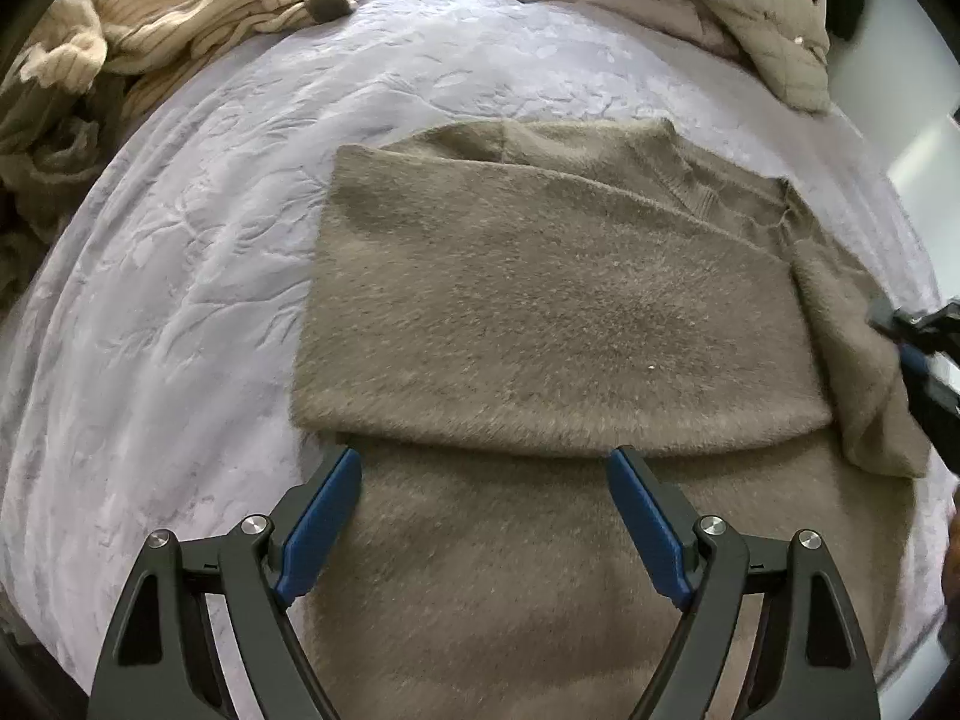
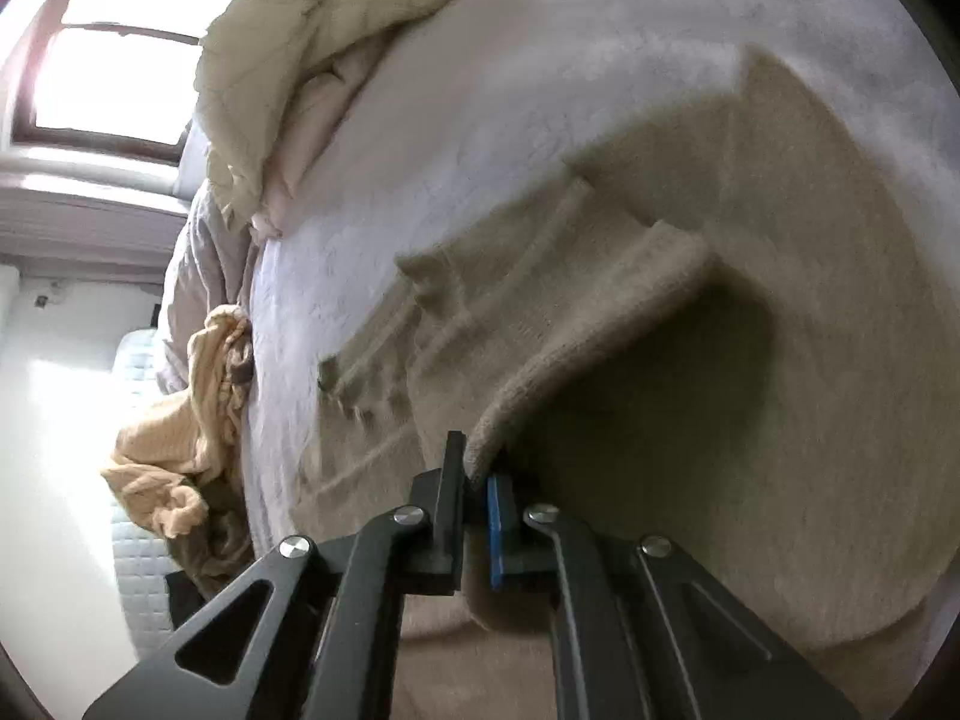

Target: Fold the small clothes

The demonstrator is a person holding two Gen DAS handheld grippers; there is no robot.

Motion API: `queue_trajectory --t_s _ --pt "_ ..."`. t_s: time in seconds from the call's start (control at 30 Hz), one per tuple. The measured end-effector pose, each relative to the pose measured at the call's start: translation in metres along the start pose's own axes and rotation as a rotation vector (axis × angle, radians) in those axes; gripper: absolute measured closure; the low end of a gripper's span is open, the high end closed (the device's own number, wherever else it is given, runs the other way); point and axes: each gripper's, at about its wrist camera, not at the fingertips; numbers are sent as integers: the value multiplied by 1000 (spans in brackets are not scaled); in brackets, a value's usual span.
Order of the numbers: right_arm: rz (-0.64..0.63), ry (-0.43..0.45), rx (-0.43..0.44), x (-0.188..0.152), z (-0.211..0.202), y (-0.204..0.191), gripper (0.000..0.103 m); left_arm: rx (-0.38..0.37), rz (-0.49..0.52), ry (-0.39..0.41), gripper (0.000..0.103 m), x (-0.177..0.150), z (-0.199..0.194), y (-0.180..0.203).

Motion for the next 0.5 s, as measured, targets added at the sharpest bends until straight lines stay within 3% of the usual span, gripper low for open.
queue_trajectory --t_s 0.1,0.2,0.27,0.4,0.5 --pt "-308 14 62 -12 -5 -61 97 -19 -15 20 18 2 -11 -13" --pt "-632 -58 122 -49 12 -121 97 -35 -38 35 18 3 -20 -29" --pt "-777 -127 151 -78 34 -146 97 -43 -53 36 18 3 -23 -38" --pt "-959 -314 108 -134 78 -148 93 -61 -100 36 18 9 -24 -54" --pt "-990 -356 70 -150 81 -138 76 -94 -134 28 18 16 -22 -59"
Point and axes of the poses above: each gripper's, at about its wrist camera, not at the fingertips, and z roughly the way its jaws point, y to its right, x to its top, and after that the axes turned 14 degrees about y, right-handed
